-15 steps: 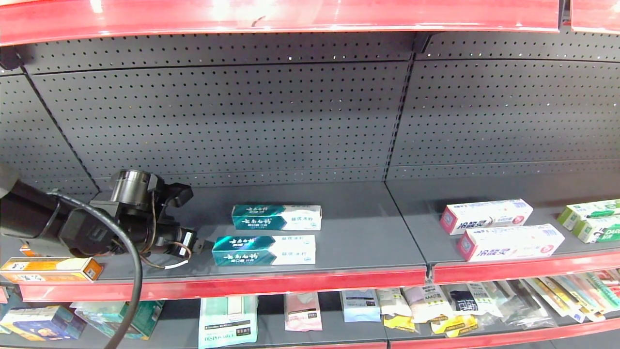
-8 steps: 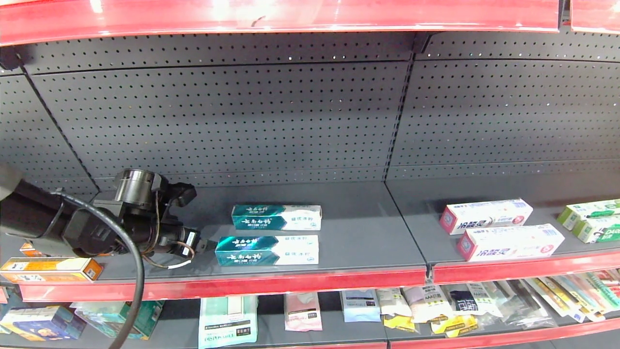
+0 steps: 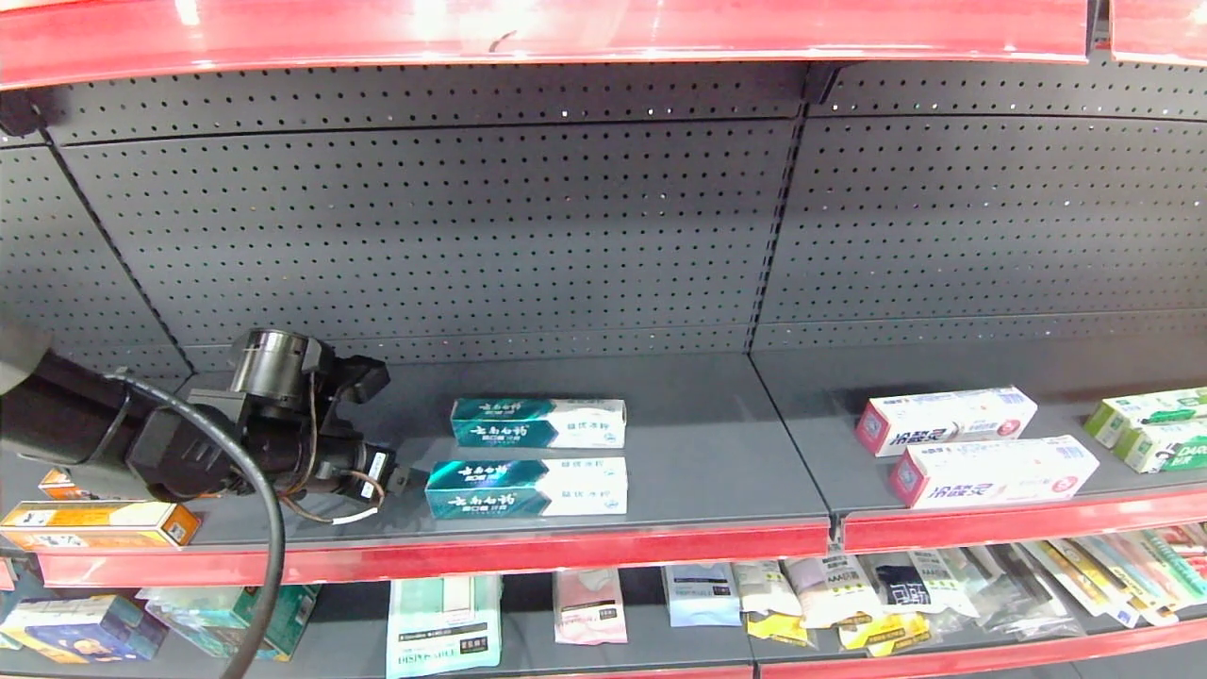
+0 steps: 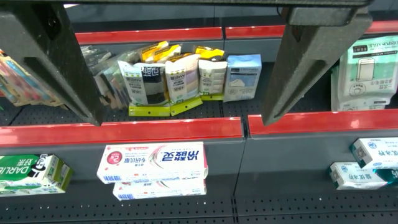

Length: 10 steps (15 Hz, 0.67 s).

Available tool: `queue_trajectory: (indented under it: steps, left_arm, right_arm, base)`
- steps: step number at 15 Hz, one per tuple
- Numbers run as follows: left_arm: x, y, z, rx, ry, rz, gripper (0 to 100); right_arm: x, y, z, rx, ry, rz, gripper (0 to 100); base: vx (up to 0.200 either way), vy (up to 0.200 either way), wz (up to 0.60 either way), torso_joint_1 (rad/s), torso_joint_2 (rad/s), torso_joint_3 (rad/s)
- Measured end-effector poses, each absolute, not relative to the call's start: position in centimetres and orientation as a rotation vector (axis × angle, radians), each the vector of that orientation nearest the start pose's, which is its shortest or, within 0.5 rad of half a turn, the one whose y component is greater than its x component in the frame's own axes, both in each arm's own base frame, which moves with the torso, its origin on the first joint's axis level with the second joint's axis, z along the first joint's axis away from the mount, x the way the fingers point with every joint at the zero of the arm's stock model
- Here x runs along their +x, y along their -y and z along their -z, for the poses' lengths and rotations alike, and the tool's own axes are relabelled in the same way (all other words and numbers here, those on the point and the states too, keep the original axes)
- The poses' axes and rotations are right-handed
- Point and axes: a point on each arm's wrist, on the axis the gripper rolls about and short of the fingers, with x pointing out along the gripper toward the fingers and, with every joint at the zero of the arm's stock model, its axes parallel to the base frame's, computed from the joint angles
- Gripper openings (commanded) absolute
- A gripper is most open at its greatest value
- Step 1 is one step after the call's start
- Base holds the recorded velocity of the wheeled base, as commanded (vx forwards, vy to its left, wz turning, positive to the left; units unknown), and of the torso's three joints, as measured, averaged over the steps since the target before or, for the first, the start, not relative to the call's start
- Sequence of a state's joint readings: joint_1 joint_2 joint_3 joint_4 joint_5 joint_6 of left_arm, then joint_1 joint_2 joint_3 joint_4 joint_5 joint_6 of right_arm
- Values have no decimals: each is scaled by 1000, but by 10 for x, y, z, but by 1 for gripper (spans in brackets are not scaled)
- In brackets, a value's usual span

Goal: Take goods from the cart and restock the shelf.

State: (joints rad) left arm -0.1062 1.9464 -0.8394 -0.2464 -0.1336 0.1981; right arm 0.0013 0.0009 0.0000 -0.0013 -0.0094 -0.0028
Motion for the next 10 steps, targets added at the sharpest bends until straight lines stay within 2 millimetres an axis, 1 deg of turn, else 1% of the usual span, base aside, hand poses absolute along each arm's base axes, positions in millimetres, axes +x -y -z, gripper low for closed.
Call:
queue_trajectory:
  steps: [10]
  left_arm:
    - [322, 39, -82, 175, -825, 313, 100]
  right_arm:
    - [-23, 0, -76, -3, 0, 8, 100]
  base:
    - [0, 0, 0, 0, 0, 0]
